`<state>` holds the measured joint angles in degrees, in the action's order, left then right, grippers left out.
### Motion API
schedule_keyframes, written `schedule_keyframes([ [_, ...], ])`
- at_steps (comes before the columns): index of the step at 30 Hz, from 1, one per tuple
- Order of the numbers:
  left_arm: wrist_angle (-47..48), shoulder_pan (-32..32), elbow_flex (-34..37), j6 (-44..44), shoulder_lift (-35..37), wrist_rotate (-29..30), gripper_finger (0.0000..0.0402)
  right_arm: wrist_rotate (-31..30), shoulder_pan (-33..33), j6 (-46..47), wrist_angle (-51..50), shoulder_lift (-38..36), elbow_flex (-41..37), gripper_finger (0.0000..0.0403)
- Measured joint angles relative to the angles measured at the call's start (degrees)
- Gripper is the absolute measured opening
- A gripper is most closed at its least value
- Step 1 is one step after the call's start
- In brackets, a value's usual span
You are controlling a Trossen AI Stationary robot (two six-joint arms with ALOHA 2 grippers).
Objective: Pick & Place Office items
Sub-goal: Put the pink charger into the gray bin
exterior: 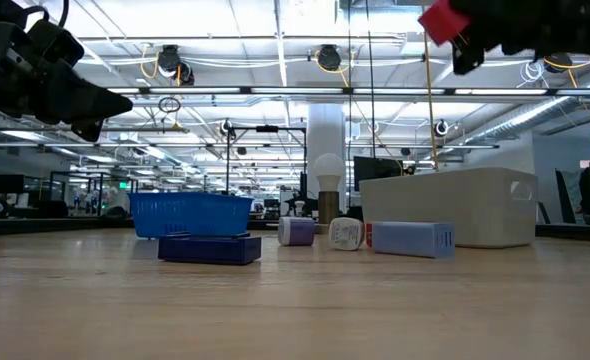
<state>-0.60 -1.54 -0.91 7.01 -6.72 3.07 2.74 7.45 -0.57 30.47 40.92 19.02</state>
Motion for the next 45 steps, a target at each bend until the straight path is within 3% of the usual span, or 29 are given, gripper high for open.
schedule_keyframes([
  [5, 0.0, 0.02, 0.0, -0.02, 0.0, 0.0, 0.0024, 0.0, -1.95, 1.46, 2.89, -0.98, -3.95, 0.0143],
  [12, -0.02, 0.01, 0.0, 0.45, -0.02, 0.04, 0.0024, 0.02, -3.35, 2.21, 1.45, -0.32, -2.27, 0.0143],
  [16, -0.02, 0.0, 0.0, 0.39, -0.02, 1.54, 0.0024, -1.76, -4.47, 2.49, -9.28, 0.32, 3.54, 0.0143],
  [22, -0.09, 0.0, 0.0, 0.52, -0.01, 1.94, 0.0024, -16.26, -8.1, 4.78, -33.83, 3.32, 13.86, 0.0143],
  [28, -0.09, 0.0, 0.0, 1.0, -0.01, 1.86, 0.0024, -17.71, -14.38, 8.65, -43.75, 9.49, 15.2, 0.0143],
  [45, -0.11, 0.0, 0.0, 0.73, -0.01, 2.21, 0.0024, -15.23, -21.46, 8.47, -40.24, 28.58, 13.18, 0.0143],
])
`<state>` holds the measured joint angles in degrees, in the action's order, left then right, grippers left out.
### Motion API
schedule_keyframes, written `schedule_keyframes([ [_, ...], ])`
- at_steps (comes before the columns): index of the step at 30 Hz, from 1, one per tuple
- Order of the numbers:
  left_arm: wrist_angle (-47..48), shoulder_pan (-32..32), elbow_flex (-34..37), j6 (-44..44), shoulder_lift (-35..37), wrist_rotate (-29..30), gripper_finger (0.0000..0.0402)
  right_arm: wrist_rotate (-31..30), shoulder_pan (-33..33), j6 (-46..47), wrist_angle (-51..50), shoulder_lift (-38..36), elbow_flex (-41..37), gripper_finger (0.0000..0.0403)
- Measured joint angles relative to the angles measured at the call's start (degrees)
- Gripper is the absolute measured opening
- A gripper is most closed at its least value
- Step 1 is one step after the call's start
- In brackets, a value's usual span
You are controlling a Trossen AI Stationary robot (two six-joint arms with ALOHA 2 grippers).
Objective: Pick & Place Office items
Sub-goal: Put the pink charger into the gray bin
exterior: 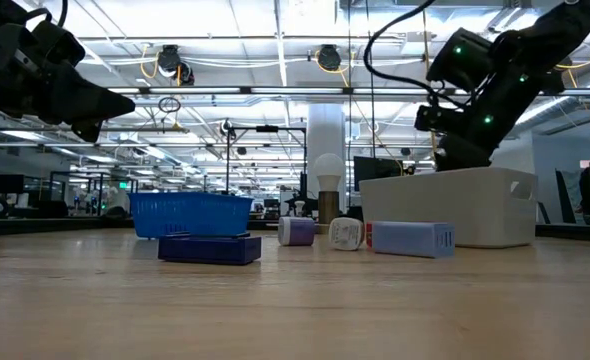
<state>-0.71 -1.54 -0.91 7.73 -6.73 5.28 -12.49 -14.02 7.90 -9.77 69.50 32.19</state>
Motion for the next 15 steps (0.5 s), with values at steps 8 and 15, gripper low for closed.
schedule_keyframes([
  [8, -0.02, 0.0, 0.0, 0.0, -0.01, 0.17, 0.0024, 0.47, -0.66, -0.45, 3.37, 3.59, 0.1, 0.0143],
  [15, -0.02, 0.0, 0.0, 0.0, -0.01, 0.2, 0.0024, 0.94, -0.64, -2.64, 2.83, 3.44, -0.01, 0.0178],
])
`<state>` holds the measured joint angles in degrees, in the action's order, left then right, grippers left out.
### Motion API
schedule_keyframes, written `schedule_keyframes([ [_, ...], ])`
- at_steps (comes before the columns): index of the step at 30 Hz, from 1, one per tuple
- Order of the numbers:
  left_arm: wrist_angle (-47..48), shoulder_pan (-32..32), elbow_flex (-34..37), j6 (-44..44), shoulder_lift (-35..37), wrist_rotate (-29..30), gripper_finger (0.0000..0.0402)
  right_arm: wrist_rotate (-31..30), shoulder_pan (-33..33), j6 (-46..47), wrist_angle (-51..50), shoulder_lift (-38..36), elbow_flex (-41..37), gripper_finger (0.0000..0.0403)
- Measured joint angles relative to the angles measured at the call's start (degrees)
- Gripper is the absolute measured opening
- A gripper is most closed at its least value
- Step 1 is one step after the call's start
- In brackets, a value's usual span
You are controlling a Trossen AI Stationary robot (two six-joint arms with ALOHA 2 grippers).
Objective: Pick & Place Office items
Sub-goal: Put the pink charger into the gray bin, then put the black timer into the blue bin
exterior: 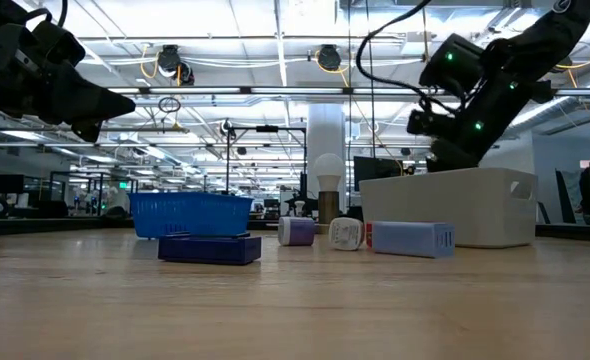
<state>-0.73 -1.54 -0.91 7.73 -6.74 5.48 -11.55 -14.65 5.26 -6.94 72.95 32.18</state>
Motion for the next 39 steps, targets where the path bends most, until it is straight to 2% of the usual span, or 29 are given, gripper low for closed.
schedule_keyframes([
  [6, 0.0, 0.01, 0.0, 0.45, 0.02, -0.09, 0.0024, 0.31, 0.17, -0.08, -0.95, -1.71, -0.3, 0.0233],
  [8, 0.0, 0.01, 0.0, 1.37, 0.01, -0.35, 0.0024, 2.44, 0.26, -0.17, -0.26, -3.69, -0.28, 0.0243],
  [12, 0.0, 0.01, 0.0, 1.92, 0.02, -0.37, 0.0024, 7.07, 0.46, 0.13, 0.17, -10.26, -0.26, 0.0248],
  [15, 0.02, 0.02, 0.0, 1.93, 0.02, -0.39, 0.0024, 7.34, 1.73, -0.21, 0.16, -17.23, -0.24, 0.0241],
  [19, 0.04, 0.01, -0.01, 1.92, 0.0, -0.98, 0.0024, 7.37, 4.87, -1.91, 1.2, -27.24, -0.25, 0.0216],
  [22, 0.07, 0.01, -0.02, 2.01, 0.0, -0.98, 0.0024, 7.39, 7.97, -4.19, 5.91, -35.02, -2.64, 0.0187],
  [30, 0.07, 0.01, -0.02, 2.07, 0.01, -0.86, 0.0024, 7.32, 13.64, -2.57, 21.7, -53.12, -18.66, 0.0094],
  [35, -0.56, 0.02, -0.02, 4.39, 0.02, 3.29, 0.0024, 7.06, 14.84, -2.55, 30.41, -59.01, -29.05, 0.0015],
  [37, -0.63, 0.02, -0.02, 3.94, 0.0, 3.57, 0.0024, 6.92, 14.81, -2.39, 32.33, -60.5, -31.09, 0.0006],
  [39, -0.66, 0.02, -0.02, 3.26, -0.1, 3.55, 0.0024, 5.33, 14.8, -1.66, 29.9, -60.72, -31.01, 0.0012],
])
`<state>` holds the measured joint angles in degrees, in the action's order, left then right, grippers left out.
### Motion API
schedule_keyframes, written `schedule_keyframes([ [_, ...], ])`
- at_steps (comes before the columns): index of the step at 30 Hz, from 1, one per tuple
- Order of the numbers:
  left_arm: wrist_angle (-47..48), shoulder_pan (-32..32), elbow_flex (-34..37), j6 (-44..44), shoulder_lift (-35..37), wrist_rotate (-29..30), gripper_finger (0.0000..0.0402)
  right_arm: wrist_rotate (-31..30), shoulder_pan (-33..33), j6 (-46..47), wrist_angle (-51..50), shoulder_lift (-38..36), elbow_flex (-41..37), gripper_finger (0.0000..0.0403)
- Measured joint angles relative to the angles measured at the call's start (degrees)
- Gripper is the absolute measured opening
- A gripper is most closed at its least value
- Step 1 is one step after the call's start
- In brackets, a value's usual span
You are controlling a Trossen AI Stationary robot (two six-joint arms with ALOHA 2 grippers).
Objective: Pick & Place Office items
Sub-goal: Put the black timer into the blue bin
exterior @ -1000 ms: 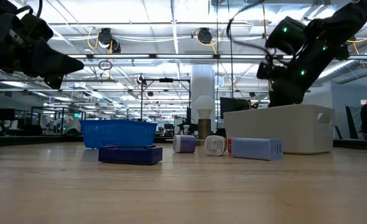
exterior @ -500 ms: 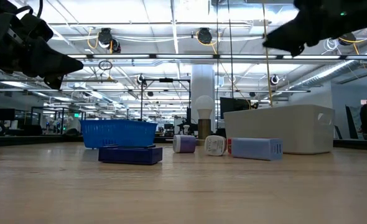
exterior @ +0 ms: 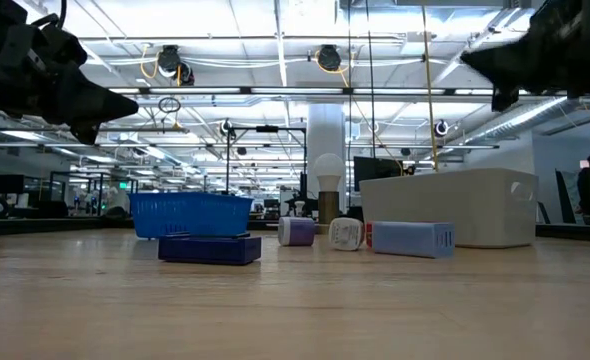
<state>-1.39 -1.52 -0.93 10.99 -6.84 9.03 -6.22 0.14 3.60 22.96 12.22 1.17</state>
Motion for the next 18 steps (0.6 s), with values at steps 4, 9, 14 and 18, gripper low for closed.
schedule_keyframes([
  [4, -0.02, 0.0, 0.0, -0.2, -1.0, 0.04, 0.0024, -2.66, 0.0, 0.2, 0.4, 0.06, -0.07, 0.0011],
  [9, -0.03, 0.0, 0.0, -0.41, -3.63, 0.06, 0.0024, -2.66, -0.02, -0.13, -0.47, 0.46, -0.11, 0.0001],
  [14, -0.04, 0.0, 0.0, -1.45, -6.3, 0.07, 0.0024, -2.97, -0.02, 0.22, -1.57, 0.75, -0.17, 0.0003],
  [18, -0.09, 0.0, 0.0, -2.03, -7.85, 0.08, 0.0024, -2.95, -0.02, 0.87, -2.06, 0.83, -0.22, 0.0001],
])
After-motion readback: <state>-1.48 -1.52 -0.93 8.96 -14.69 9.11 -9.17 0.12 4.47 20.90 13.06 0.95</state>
